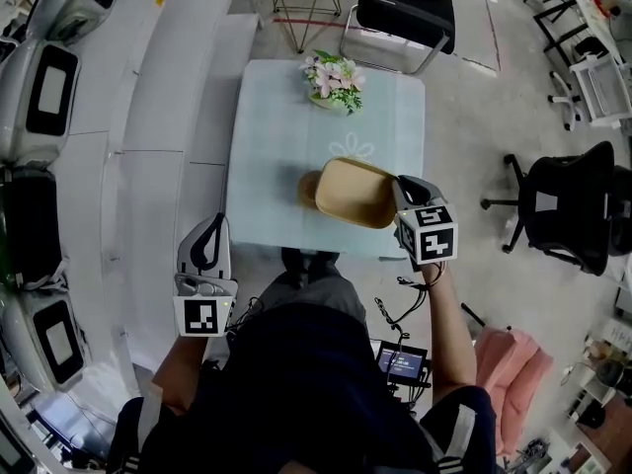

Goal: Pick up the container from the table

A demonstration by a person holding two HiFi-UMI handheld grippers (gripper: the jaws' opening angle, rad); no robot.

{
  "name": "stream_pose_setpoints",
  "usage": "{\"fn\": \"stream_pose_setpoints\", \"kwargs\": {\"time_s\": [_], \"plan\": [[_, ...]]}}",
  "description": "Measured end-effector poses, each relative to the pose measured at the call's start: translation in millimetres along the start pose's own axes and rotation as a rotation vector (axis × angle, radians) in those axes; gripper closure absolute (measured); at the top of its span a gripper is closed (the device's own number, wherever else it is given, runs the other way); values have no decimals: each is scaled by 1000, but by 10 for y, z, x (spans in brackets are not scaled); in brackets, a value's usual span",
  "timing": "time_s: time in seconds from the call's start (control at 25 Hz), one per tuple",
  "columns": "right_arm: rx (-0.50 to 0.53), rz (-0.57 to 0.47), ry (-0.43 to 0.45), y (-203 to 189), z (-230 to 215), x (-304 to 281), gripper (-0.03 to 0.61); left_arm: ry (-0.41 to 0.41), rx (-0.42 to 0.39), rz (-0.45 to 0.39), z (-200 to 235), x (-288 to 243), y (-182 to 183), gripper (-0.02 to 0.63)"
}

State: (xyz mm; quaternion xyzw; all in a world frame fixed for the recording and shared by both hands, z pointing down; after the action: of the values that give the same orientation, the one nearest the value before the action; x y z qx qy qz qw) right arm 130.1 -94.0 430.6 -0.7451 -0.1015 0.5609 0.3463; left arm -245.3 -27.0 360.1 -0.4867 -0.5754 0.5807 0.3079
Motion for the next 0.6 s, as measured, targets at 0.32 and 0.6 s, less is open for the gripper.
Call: {"fn": "stream_pose_setpoints", "kwargs": {"time_s": [0.32, 0.6], "plan": [[30, 11, 15, 72, 233, 442, 560, -6, 8, -12, -42, 156, 48, 611], [52, -67, 3, 105, 449, 832, 560, -14, 13, -31, -70, 259, 111, 611]]}}
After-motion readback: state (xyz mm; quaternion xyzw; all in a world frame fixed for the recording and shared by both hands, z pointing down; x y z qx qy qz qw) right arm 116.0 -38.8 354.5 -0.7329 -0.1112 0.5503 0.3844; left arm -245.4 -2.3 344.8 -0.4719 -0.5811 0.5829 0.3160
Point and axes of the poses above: the fingertips, and each gripper's own axes: x backward along the fingers, z to its left, y out of its top, the point moved 9 cm from there along x, backward along the fingers, and after that the axes turned 5 degrees about y, right-handed, at the moved point
